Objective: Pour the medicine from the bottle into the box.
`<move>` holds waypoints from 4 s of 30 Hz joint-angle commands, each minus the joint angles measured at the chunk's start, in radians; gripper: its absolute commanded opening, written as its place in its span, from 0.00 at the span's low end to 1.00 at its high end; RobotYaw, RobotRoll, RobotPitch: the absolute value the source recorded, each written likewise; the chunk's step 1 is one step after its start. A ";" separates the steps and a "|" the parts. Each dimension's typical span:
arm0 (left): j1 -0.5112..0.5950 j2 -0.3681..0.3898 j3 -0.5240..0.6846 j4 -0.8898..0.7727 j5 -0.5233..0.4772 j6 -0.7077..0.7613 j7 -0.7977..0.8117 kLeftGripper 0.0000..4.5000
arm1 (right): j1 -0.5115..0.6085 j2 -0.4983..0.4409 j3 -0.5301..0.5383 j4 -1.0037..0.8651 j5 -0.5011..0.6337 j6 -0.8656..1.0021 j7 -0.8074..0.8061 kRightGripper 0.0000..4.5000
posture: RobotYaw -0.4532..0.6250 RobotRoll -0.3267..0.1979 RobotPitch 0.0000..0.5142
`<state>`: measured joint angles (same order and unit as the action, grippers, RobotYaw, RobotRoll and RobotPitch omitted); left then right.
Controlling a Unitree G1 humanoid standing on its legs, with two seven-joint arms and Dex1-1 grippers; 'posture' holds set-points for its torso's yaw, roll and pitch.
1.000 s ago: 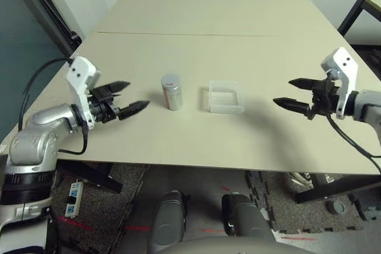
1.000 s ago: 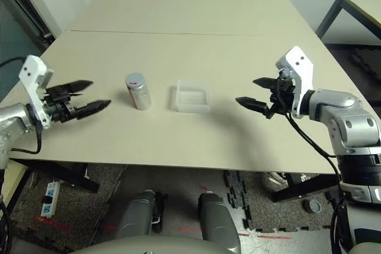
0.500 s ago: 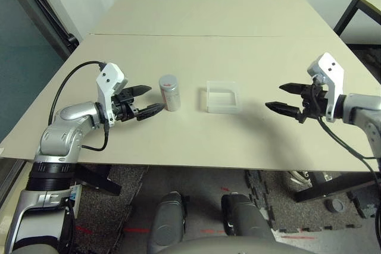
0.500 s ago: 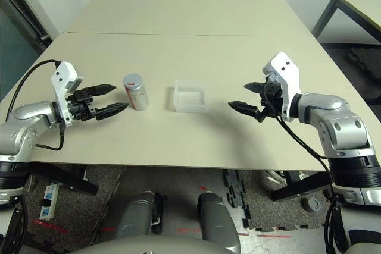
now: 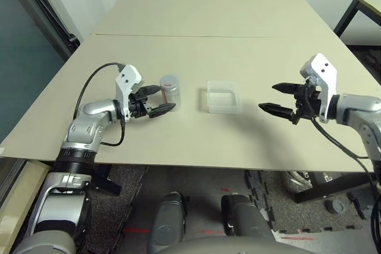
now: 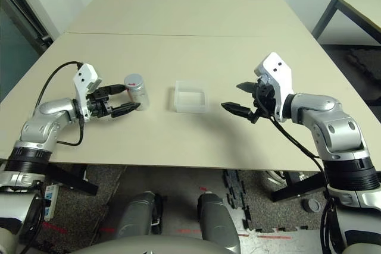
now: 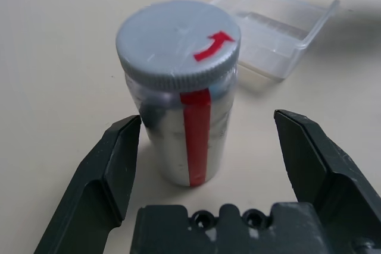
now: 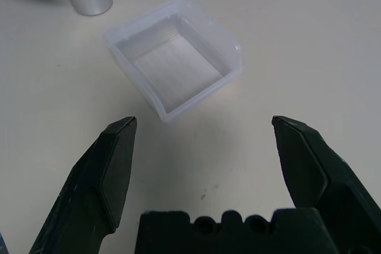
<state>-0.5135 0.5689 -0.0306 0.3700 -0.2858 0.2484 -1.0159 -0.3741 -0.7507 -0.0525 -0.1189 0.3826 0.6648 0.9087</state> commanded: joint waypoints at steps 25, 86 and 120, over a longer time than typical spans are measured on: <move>-0.138 -0.132 -0.014 0.351 0.116 -0.257 0.050 1.00 | 0.001 0.033 0.012 -0.032 0.012 0.021 -0.034 1.00 | 0.41 0.62 0.16; -0.345 -0.128 -0.169 -0.006 0.000 0.158 -0.310 0.56 | -0.409 0.260 0.149 -0.027 0.150 0.183 0.015 1.00 | 0.46 0.62 0.09; -0.383 -0.171 -0.184 0.037 0.009 0.129 -0.329 0.56 | -0.512 0.299 0.182 0.106 0.162 0.102 0.135 0.57 | 0.44 0.62 0.12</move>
<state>-0.8821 0.4031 -0.1972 0.4052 -0.2882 0.3810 -1.3338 -0.8505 -0.4550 0.1292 -0.0216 0.5101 0.8021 0.9768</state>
